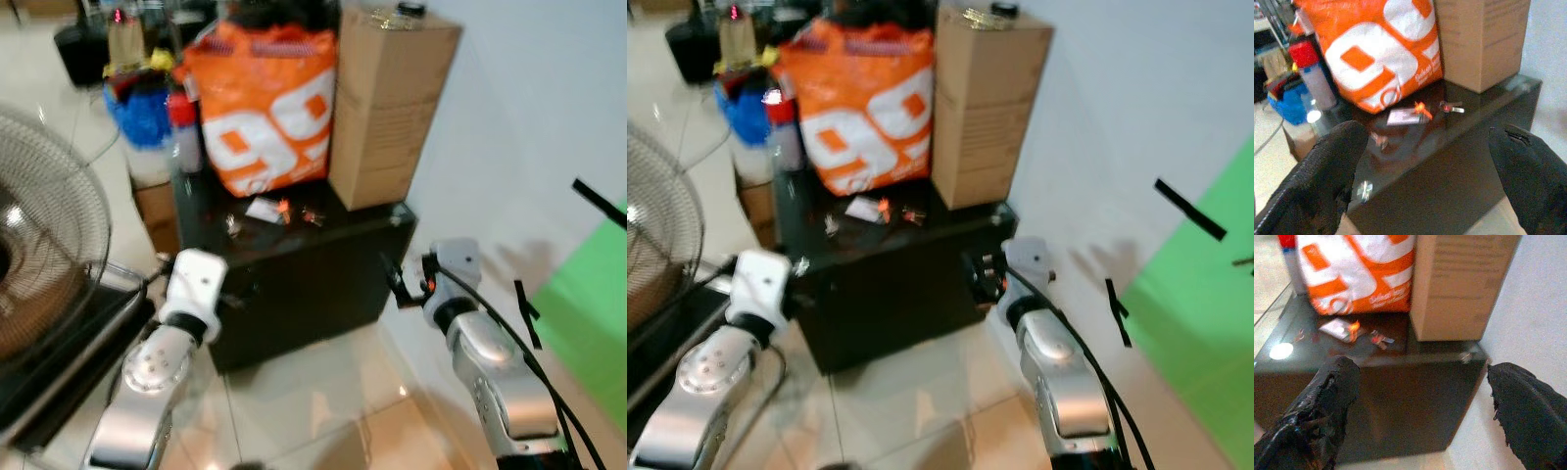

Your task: Hang keys on a hook

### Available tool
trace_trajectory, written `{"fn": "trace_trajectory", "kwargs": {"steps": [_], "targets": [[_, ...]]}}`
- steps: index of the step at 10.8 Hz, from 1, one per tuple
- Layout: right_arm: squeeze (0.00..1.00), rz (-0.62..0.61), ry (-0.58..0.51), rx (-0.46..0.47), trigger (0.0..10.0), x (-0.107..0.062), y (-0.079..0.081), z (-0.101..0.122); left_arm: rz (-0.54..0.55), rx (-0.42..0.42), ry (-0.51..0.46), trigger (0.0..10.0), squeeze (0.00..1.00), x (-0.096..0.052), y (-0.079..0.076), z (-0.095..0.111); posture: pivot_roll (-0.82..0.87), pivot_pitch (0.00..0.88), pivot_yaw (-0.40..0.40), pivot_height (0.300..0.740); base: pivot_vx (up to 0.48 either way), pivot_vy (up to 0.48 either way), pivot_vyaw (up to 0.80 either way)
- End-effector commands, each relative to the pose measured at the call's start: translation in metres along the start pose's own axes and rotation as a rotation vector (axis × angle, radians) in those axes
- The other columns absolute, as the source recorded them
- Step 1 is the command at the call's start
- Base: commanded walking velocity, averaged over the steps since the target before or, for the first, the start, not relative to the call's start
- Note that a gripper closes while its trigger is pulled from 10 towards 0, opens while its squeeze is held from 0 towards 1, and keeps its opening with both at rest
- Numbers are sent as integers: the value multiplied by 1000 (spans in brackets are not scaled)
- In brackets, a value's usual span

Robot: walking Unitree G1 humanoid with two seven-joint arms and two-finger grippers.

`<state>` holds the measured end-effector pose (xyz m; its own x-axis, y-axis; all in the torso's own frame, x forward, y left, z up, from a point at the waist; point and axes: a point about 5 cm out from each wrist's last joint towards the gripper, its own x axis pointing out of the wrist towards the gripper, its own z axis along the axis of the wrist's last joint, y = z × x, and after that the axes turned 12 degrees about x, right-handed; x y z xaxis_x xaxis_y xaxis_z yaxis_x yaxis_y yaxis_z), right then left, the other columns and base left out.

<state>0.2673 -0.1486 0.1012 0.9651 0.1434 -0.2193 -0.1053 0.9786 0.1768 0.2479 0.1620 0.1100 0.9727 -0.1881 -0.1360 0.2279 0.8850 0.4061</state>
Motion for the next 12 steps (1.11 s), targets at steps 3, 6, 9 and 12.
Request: {"fn": "trace_trajectory", "kwargs": {"steps": [3,6,9,12], "targets": [[1000,-56,27,21,10000,0,-13,-3,-21,2,-22,10000,0,4,-4,5,3,0,-17,740,346,0,0],[1000,-56,22,11,10000,1,-14,-1,-16,-3,-24,10000,0,7,-3,5,2,0,-18,740,384,0,0],[1000,-53,22,3,10000,2,-13,-1,-23,-11,-31,10000,0,8,-6,5,1,0,-18,740,384,0,0],[1000,-6,31,-17,10000,3,-9,-2,-25,-10,-35,10000,0,8,-8,6,5,0,-21,740,385,0,196]]}}
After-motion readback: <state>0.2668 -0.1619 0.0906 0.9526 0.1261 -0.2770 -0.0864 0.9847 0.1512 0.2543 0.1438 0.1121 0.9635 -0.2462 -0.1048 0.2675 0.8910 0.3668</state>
